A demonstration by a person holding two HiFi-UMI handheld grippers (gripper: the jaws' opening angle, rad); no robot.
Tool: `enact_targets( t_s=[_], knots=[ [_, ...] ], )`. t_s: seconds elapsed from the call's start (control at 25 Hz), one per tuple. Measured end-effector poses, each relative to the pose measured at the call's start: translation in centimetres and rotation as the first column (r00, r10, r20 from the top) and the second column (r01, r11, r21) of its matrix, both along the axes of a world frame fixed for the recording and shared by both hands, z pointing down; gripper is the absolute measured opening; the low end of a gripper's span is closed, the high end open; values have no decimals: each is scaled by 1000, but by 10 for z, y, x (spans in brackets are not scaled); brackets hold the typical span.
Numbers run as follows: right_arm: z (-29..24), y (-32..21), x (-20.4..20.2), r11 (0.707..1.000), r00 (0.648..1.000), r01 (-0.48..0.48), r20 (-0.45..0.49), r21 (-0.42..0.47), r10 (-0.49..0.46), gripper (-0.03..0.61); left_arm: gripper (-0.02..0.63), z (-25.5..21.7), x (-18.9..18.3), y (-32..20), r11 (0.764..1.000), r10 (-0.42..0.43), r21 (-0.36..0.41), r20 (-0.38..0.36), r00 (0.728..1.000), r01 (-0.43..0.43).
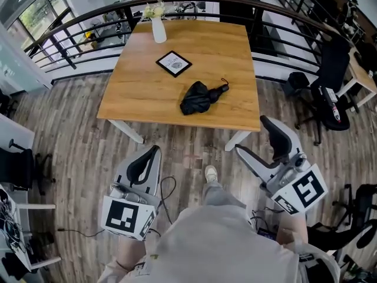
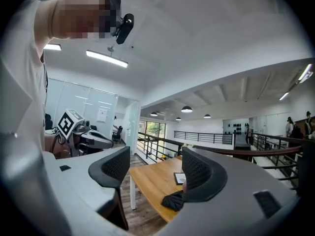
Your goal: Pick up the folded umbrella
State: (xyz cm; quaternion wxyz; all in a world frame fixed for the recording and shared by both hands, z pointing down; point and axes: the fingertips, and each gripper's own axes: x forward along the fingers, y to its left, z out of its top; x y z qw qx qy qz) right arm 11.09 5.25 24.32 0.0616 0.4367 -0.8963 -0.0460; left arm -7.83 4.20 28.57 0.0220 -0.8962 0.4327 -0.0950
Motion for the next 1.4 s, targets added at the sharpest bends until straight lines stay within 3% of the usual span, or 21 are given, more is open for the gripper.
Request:
enact_targets(
  t_s=[0.32,0.44,0.56,0.76,1.08,1.24,1.4],
  knots=[
    [37,-119,34,988,991,109,-69,-113,-118,337,16,14,52,-104,996,-43,-82,50,998,47],
    [56,-155,40,972,981,147,-101,-185,-167,337,16,24,70,-137,991,-52,-119,58,997,59],
    [67,-184,43,959,970,203,-95,-198,-225,337,16,37,82,-162,985,-65,-157,66,996,74],
    [95,-218,39,918,947,251,-117,-308,-298,339,17,62,91,-191,969,-87,-221,107,990,109],
    [150,-265,9,816,877,363,-131,-450,-462,345,16,105,105,-242,951,-6,-306,141,990,49],
    [183,-275,-9,751,823,368,-183,-548,-537,345,15,129,110,-262,934,54,-357,140,989,0],
    [221,-283,-23,697,792,347,-201,-628,-576,345,15,151,104,-276,915,79,-402,137,987,-18]
  ],
)
